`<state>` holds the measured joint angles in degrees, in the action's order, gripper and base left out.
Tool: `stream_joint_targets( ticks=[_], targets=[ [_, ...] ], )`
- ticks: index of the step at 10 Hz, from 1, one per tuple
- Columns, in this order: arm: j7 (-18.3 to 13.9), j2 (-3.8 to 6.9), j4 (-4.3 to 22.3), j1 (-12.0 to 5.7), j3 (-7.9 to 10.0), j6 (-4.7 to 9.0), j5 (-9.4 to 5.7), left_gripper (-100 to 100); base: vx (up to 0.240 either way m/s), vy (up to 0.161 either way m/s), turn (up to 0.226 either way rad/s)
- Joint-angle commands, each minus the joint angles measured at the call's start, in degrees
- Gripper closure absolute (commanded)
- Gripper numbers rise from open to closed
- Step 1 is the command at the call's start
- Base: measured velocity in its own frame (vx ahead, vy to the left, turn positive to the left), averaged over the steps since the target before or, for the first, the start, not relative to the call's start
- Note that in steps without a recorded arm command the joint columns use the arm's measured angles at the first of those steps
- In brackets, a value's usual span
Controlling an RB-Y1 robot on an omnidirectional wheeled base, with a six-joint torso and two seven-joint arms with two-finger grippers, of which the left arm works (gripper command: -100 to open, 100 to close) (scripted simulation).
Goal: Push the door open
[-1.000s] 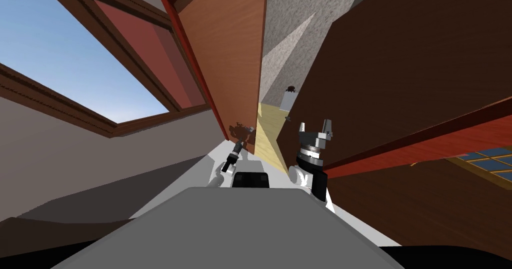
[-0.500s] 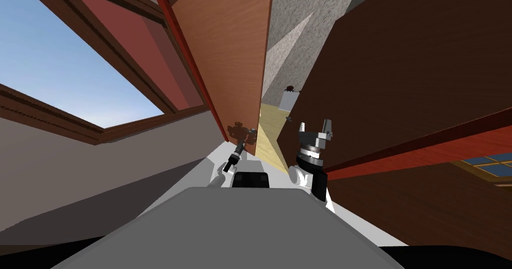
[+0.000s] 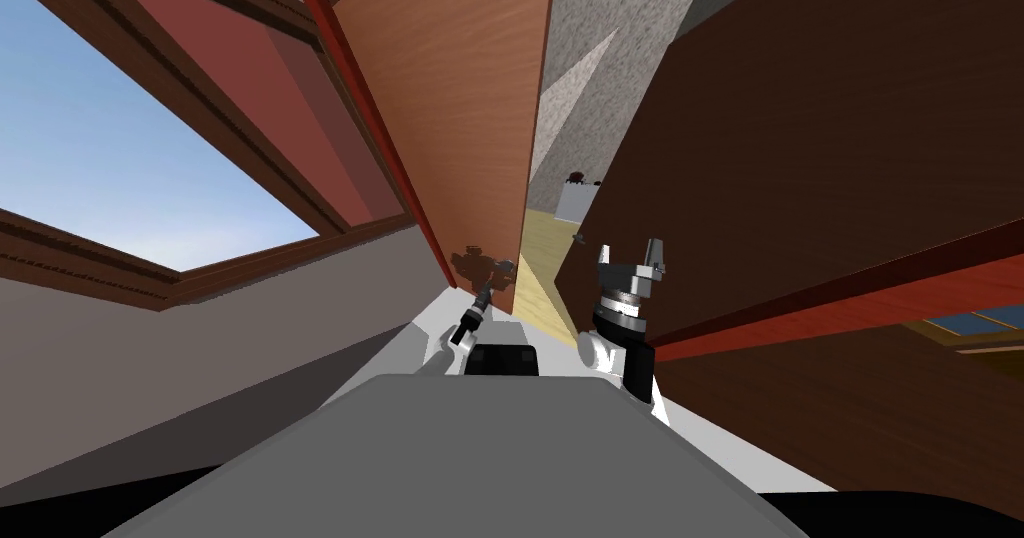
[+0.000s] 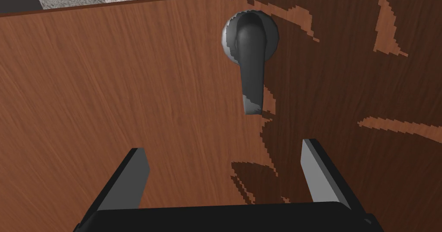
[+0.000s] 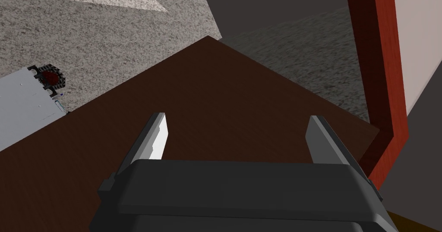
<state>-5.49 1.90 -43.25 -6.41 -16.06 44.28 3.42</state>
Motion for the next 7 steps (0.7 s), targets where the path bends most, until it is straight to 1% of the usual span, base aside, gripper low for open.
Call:
stream_joint_targets(
  ticks=[1, 2, 4, 6, 7],
  targets=[
    [-0.12, -0.3, 1.98, -0.95, -0.26, 0.42, 0.08, -100, 0.073, 0.094, -0.043],
    [-0.14, -0.46, 2.55, -1.21, -0.39, 0.5, 0.13, -100, 0.055, 0.06, -0.037],
    [-0.24, -1.08, 4.8, -2.19, -0.9, 0.82, 0.33, -100, 0.058, 0.073, -0.055],
    [-0.26, -1.22, 5.3, -2.41, -1.02, 0.89, 0.37, -100, 0.043, 0.062, -0.023],
    [-0.3, -1.5, 6.14, -2.78, -1.21, 1.01, 0.44, -100, 0.029, 0.035, -0.022]
  ],
)
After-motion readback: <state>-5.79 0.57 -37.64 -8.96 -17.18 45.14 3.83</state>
